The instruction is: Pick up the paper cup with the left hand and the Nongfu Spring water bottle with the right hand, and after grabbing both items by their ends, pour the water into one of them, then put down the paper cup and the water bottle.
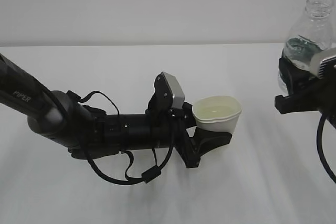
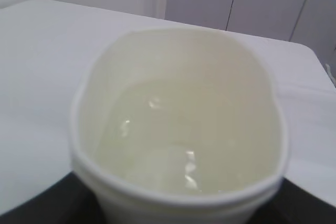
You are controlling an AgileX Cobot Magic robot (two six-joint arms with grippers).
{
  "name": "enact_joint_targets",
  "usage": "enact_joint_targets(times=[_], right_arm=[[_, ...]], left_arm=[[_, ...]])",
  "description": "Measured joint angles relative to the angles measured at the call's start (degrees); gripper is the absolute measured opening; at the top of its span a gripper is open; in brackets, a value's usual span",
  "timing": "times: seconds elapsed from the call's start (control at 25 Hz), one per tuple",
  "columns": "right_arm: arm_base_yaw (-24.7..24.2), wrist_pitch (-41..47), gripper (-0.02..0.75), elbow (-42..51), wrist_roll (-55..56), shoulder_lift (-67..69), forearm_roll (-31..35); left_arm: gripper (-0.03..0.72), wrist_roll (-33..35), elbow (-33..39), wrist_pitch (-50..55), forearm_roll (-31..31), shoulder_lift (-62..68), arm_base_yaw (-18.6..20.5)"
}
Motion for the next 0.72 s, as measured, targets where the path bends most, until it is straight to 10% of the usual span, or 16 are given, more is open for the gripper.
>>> enact_joint_targets(times=[0.72], right_arm=[[0.0, -0.24, 0.392, -0.97, 11.06, 15.15, 1.16]], left_arm=[[0.432, 2.75, 0.0, 0.28, -1.49, 0.0, 0.0]])
